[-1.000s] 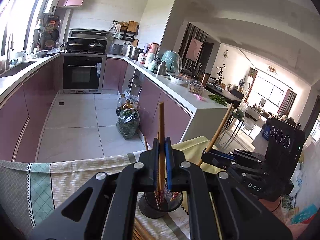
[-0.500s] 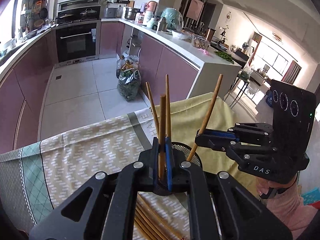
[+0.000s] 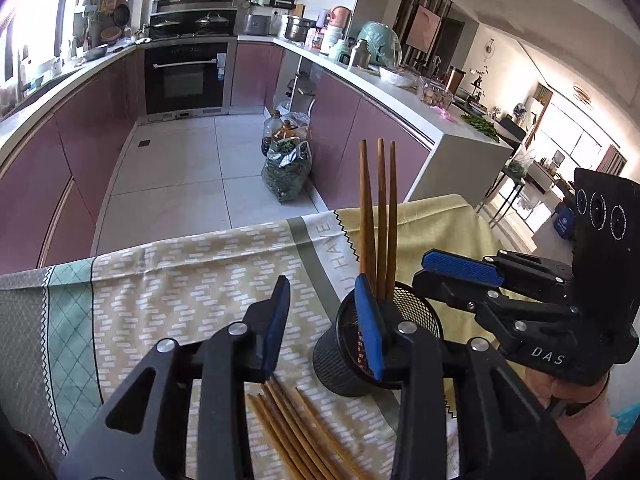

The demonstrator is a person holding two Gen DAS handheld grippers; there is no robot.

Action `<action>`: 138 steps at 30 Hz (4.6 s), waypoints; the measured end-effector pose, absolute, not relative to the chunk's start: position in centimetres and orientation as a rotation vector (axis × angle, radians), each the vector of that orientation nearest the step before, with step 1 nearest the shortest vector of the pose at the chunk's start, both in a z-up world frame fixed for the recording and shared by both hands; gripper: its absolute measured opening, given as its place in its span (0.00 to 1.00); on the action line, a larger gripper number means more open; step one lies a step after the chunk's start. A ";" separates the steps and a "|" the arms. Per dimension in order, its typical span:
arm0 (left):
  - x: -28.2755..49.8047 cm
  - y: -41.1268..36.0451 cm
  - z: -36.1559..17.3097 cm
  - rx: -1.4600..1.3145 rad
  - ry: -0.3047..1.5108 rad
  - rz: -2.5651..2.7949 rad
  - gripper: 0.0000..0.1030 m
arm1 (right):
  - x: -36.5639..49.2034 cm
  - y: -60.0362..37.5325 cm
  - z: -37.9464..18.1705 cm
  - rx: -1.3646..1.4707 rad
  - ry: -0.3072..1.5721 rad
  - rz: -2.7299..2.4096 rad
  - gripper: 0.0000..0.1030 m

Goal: Organize utensils
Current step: 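Move both open tools back over the remaining chopsticks, then close the left tool on a wooden chopstick while the right tool grasps another, then lift the left tool's chopstick upright toward the mesh holder while the right tool raises its own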

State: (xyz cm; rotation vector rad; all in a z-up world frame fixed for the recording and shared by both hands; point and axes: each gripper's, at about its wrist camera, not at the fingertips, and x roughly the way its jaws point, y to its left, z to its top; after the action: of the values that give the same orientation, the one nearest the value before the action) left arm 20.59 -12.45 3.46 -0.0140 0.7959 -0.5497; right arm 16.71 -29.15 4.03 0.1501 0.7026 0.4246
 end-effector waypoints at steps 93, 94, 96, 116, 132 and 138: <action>13.1 -7.4 -10.1 0.066 0.975 -0.350 0.08 | 10.5 -22.0 -7.3 0.119 0.957 0.447 0.05; 13.0 -7.2 -10.1 0.055 0.975 -0.354 0.07 | 10.4 -22.1 -7.2 0.122 0.953 0.447 0.05; 12.8 -7.0 -10.1 0.043 0.976 -0.356 0.07 | 10.1 -22.3 -7.0 0.126 0.948 0.452 0.05; 8.9 -6.2 -2.0 -0.049 0.822 -0.584 0.07 | 7.5 -25.2 -1.2 0.223 0.766 0.555 0.05; 7.9 -5.7 4.3 -0.117 0.692 -0.692 0.07 | 7.3 -28.3 2.6 0.278 0.629 0.539 0.05; 9.7 -6.3 6.6 -0.140 0.642 -0.696 0.07 | 7.9 -29.4 5.4 0.258 0.556 0.523 0.05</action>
State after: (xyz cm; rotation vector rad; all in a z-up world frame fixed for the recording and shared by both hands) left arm 9.73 -6.30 6.64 -0.1403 0.6416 -0.6958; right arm 7.87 -29.36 5.42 0.2575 0.5559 0.5234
